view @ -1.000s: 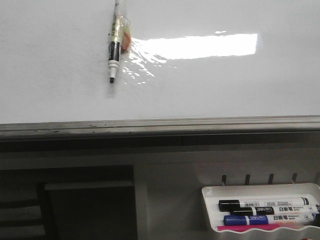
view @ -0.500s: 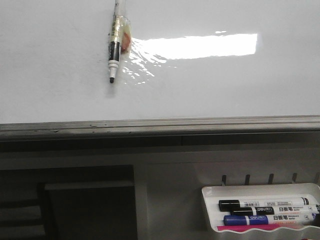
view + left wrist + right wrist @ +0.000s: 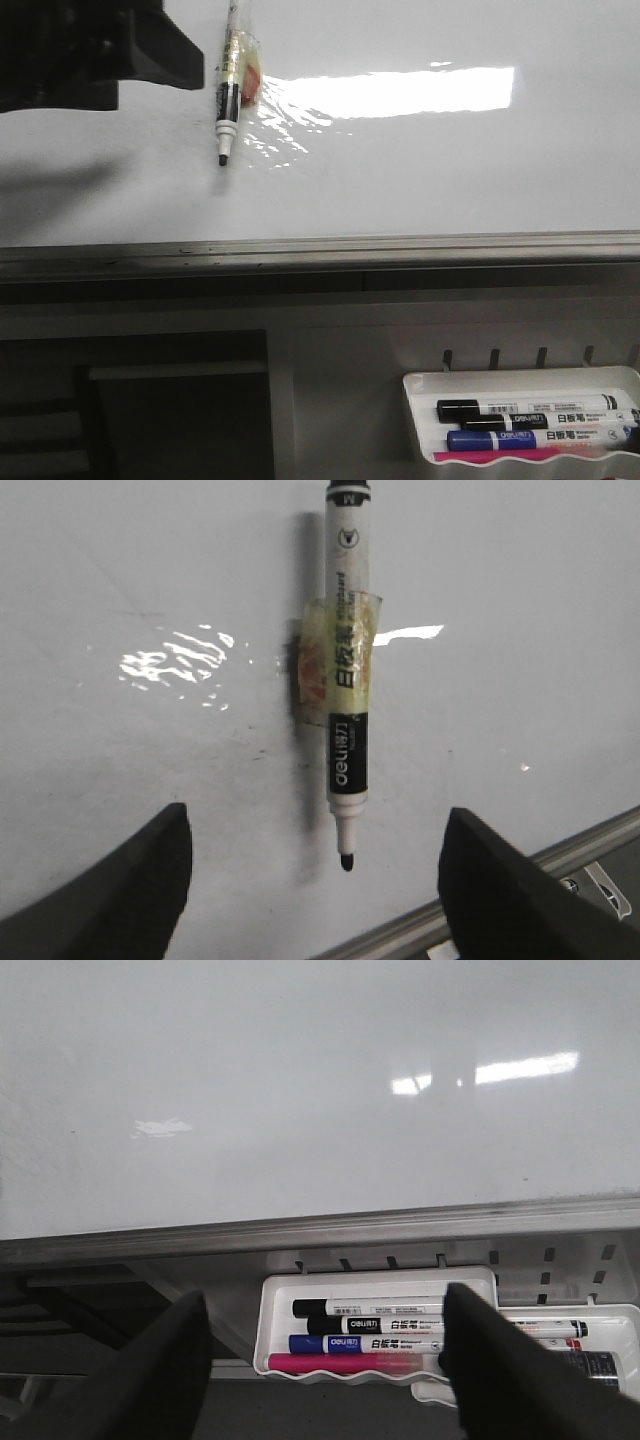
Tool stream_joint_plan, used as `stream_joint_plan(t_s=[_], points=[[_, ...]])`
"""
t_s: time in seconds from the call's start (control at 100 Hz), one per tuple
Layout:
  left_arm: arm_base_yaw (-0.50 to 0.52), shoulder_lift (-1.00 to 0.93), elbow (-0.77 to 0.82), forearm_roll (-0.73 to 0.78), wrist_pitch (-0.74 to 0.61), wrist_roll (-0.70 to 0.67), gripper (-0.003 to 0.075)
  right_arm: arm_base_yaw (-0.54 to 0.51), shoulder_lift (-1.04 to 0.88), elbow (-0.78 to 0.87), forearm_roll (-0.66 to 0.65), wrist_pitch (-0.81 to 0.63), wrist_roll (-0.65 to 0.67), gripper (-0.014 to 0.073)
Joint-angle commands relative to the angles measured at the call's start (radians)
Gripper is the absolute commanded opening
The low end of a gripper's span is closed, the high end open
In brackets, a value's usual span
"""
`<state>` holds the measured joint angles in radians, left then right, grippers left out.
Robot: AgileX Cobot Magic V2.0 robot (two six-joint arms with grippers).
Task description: Write number 7 on whiteboard
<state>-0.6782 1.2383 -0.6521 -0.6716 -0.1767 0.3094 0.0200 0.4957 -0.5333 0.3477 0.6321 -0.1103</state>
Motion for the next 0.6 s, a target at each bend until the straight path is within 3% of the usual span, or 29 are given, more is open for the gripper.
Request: stream_joint_plan(t_s=[0.0, 0.4, 0.48, 0.59], points=[[-0.008, 0.049, -0.080, 0.010, -0.080, 0.003, 0.0470, -0.005, 0.014, -0.035, 0.004, -0.075, -0.013, 0.0438], [-0.008, 0.229, -0.198, 0.064, -0.101, 0.003, 0.0459, -0.005, 0.014, -0.035, 0.004, -0.075, -0.014, 0.0438], [-0.008, 0.231, -0.199, 0.078, -0.101, 0.003, 0.0375, -0.005, 0.014, -0.035, 0.002, -0.075, -0.014, 0.0438], [-0.008, 0.231, -0.199, 0.086, -0.094, 0.003, 0.0135, -0.005, 0.014, -0.035, 0.002, -0.075, -0.014, 0.0438]])
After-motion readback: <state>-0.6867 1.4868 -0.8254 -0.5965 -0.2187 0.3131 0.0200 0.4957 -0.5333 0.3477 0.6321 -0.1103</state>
